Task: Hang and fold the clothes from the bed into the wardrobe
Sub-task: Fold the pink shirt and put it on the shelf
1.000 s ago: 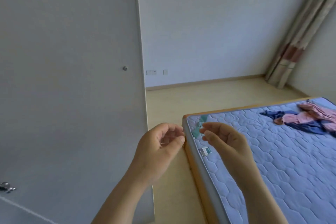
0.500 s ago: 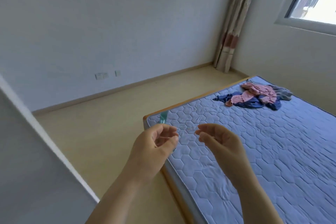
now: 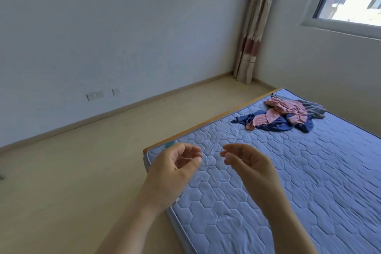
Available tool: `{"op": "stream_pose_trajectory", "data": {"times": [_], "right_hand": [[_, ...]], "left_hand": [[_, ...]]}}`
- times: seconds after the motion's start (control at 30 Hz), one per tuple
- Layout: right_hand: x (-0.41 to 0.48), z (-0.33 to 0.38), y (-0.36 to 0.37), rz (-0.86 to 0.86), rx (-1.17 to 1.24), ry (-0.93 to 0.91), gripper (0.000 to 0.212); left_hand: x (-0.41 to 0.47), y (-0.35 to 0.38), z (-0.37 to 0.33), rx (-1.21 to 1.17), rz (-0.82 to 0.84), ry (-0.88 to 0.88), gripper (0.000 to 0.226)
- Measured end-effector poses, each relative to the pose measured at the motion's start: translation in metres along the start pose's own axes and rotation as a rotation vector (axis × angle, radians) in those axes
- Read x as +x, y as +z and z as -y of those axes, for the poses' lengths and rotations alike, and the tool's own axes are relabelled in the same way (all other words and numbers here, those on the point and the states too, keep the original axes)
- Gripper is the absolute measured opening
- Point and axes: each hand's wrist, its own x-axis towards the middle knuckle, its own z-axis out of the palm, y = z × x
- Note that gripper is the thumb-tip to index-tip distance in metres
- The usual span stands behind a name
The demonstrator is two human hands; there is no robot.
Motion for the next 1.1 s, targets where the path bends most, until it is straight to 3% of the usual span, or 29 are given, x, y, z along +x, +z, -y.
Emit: {"op": "stream_pose_trajectory", "data": {"times": [0.53,1.1], "right_hand": [[0.209,0.013,0.151,0.035,0.037,-0.002,0.014],[0.421,0.033,0.246,0.117,0.022,-0.04,0.015]], "left_hand": [[0.216,-0.121,0.031,0.098,-0.014,0.006,0.011],[0.412,-0.206,0.05,0.145,-0.116,0.063,0.013]]}}
